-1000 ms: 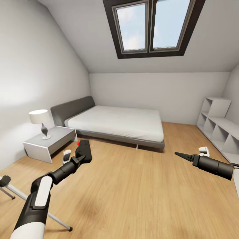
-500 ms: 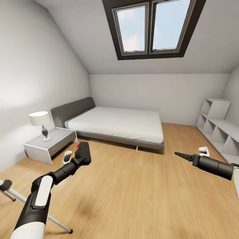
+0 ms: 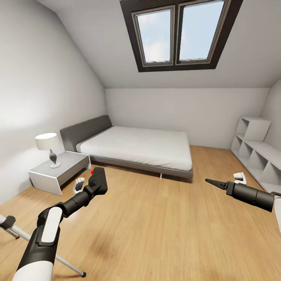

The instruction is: Attach the digital camera to the camera tripod in the bedroom.

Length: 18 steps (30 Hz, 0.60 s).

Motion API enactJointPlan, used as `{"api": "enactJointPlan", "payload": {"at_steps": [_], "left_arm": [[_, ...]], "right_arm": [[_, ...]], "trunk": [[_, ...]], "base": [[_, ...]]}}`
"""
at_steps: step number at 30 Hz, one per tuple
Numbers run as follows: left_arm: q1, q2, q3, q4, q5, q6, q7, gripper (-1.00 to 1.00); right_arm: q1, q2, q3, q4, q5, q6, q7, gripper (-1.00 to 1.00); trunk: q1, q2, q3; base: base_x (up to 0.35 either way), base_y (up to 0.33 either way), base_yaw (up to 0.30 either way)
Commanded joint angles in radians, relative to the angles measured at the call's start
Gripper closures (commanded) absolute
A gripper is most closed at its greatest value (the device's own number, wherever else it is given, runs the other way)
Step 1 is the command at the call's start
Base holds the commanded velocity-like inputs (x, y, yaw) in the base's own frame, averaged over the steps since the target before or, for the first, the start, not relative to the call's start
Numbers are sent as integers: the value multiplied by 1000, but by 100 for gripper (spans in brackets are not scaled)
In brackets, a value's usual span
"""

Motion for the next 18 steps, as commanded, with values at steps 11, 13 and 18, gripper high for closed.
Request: {"api": "enactJointPlan", "payload": {"at_steps": [11,13,18], "left_arm": [[-1,-2,4,1,-2,6,-6,100],[-1,-2,4,1,-2,5,-6,100],[-1,-2,3,13,-2,4,-6,100]], "right_arm": [[-1,0,-1,0,5,3,2,-100],[-1,0,-1,0,5,3,2,-100],[-1,2,0,11,4,3,-5,-100]], "trunk": [[-42,77,34],[-50,91,40],[-69,126,55]], "base": [[0,0,0],[0,0,0],[0,0,0]]}}
